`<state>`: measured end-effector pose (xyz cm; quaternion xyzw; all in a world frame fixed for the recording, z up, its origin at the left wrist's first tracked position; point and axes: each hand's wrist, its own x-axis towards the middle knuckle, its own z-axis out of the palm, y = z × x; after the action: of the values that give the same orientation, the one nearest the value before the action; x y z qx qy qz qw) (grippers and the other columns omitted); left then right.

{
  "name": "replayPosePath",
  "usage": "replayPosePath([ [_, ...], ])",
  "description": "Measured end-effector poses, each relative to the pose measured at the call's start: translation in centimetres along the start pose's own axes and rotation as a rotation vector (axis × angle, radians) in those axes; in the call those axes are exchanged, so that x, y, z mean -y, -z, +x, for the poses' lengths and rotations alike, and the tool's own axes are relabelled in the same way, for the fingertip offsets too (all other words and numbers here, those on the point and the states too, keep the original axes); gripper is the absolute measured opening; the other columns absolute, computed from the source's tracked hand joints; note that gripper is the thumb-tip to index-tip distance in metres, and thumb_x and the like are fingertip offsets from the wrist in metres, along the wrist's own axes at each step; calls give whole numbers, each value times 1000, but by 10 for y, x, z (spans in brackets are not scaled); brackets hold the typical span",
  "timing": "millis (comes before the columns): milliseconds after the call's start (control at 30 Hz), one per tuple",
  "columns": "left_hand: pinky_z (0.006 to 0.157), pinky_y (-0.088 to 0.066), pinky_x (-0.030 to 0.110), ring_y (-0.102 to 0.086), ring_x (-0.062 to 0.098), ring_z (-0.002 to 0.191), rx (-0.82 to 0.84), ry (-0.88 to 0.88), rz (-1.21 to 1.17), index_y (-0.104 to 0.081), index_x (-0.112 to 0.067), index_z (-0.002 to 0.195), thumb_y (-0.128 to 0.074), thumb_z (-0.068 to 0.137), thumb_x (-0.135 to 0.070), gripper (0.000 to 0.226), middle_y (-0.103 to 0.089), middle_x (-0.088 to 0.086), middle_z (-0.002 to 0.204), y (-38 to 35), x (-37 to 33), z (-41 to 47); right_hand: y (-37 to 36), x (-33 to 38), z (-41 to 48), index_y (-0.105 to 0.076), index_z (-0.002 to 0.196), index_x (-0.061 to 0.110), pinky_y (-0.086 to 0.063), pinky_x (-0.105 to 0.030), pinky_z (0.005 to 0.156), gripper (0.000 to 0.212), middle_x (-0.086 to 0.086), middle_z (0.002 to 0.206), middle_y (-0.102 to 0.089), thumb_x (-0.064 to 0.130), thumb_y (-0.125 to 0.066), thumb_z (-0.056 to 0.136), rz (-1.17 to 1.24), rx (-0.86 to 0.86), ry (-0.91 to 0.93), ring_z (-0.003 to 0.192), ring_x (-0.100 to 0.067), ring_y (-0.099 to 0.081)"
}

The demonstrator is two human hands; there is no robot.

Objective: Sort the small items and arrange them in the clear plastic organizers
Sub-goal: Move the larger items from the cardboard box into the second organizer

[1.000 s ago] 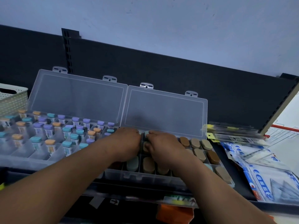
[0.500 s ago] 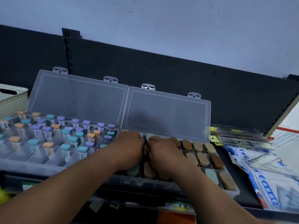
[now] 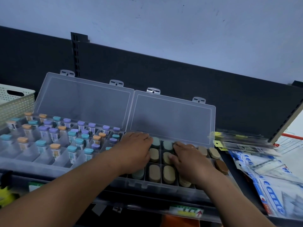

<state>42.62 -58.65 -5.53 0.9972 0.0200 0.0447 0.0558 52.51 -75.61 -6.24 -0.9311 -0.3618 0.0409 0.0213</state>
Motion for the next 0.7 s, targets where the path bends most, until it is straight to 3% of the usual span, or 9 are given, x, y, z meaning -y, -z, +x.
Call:
replayPosePath([
  [367,109,-25,37,-42,24,122,100,-124,81,-49,-13,127,-36,96,-28,36,-50,7,132,-14,-41,39,4,-7,-6,-32,147,14,-25,-35,115,50,-4,154,-32,38,-31,103,19,11,11,137,-23,-32],
  [700,110,-24,39,-41,20,125,137,-103,99,-48,-15,130,-29,98,-35,42,-50,4,134,-15,-35,46,-4,-12,-2,-32,148,12,-24,-36,115,53,-4,154,-32,39,-32,103,25,-33,35,138,-23,-31],
])
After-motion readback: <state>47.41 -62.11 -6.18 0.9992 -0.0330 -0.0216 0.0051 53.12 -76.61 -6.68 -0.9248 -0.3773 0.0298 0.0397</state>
